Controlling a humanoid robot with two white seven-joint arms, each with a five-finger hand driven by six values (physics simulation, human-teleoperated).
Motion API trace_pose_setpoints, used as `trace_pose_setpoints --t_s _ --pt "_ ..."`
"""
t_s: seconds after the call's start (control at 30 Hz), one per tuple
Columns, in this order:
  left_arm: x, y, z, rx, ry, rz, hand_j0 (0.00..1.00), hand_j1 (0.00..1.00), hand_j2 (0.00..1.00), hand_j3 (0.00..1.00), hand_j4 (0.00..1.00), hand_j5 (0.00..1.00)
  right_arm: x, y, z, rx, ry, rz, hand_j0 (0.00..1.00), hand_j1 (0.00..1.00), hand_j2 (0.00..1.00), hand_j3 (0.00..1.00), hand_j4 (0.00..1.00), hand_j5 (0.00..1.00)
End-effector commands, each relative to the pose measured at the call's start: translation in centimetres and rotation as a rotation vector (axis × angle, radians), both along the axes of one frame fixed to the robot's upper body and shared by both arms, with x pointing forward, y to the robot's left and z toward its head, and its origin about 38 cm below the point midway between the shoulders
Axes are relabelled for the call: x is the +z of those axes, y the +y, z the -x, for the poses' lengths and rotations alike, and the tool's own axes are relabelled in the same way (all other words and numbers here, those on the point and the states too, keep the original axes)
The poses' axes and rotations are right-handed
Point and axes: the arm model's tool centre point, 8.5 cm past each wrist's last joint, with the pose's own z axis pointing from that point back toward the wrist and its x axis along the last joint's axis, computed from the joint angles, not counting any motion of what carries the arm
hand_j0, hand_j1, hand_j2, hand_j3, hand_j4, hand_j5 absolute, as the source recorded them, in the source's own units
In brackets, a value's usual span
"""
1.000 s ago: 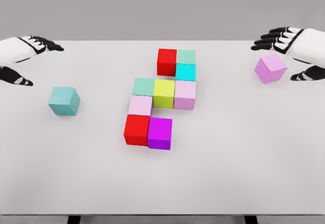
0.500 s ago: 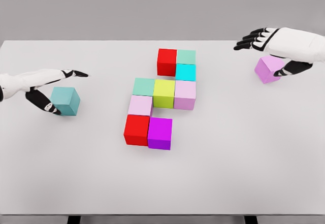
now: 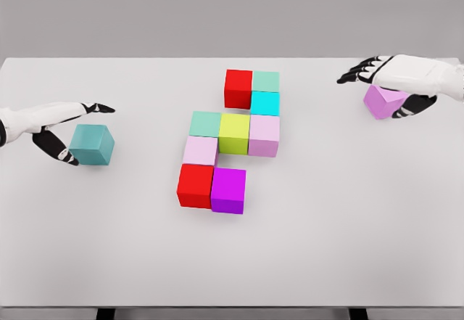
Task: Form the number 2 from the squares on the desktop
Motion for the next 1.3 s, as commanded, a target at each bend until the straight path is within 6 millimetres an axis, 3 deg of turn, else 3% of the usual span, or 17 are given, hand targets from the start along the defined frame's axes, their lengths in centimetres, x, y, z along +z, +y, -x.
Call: trace_pose_setpoints --t_s 0.0,0.37,0.53,0.9,1.27 --pt "-0.2 0.3 -0.2 0.014 0.003 -0.003 1.00 1.00 1.00 1.00 1.00 1.00 -1.2 -0.4 -0.3 -0.020 0.031 0.007 1.00 1.00 1.00 1.00 1.00 1.00" --pt "-1.6 -0.1 -1.0 0.028 -0.006 -0.051 1.00 1.00 1.00 1.00 1.00 1.00 -2.1 -2.6 -1.7 -0.108 0.058 0.007 1.00 1.00 1.00 1.00 1.00 1.00" --pt "-2.0 -0.2 -0.8 0.022 0.003 -0.057 1.00 1.00 1.00 1.00 1.00 1.00 -3.2 -2.6 -3.1 -0.139 0.084 0.035 1.00 1.00 1.00 1.00 1.00 1.00" --pt "-2.3 -0.2 -0.7 0.022 0.008 -0.060 1.00 1.00 1.00 1.00 1.00 1.00 -3.7 -3.2 -4.5 -0.189 0.101 0.030 1.00 1.00 1.00 1.00 1.00 1.00" --pt "-2.4 -0.1 -0.7 0.019 -0.004 -0.090 0.92 0.92 0.92 0.92 0.92 0.92 -4.6 -3.6 -5.9 -0.237 0.118 0.076 1.00 1.00 1.00 1.00 1.00 1.00"
